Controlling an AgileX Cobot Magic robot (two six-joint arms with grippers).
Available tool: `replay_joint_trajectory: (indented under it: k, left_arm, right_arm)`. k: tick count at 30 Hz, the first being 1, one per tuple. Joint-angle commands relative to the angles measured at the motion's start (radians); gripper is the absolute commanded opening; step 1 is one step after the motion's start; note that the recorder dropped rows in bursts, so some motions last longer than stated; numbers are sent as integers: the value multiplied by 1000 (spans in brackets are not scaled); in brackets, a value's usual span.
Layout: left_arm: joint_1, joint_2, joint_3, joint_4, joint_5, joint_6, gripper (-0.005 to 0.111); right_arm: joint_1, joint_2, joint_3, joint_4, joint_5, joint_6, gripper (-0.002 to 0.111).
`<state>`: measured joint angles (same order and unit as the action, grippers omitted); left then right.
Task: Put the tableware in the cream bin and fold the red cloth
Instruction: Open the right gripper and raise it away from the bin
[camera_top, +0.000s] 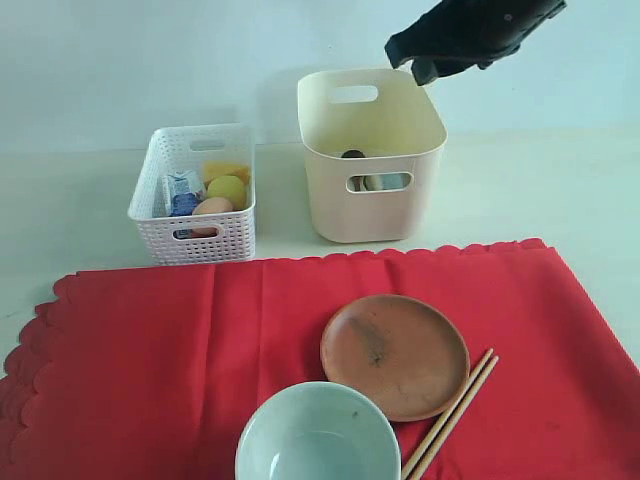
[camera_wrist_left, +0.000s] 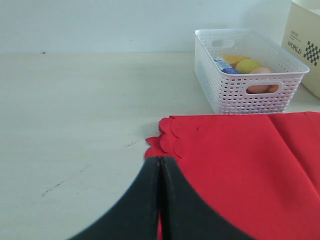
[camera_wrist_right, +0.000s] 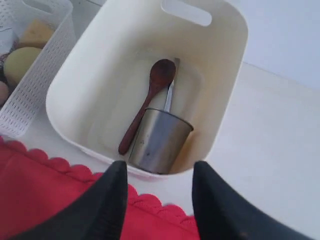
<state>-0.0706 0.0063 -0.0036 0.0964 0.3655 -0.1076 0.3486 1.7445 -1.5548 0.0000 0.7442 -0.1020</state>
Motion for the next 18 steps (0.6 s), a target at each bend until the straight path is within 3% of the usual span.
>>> replay_joint_trajectory:
  k: [1, 12, 18]
  left_arm:
    - [3, -6, 4, -6, -10, -1, 0]
    - [3, -6, 4, -6, -10, -1, 0]
    - [3, -6, 4, -6, -10, -1, 0]
  right_arm:
    - [1, -116, 122, 0, -8, -1, 40]
    - [1, -340, 442, 0, 16, 25, 40]
    - [1, -303, 548, 13, 113, 16, 40]
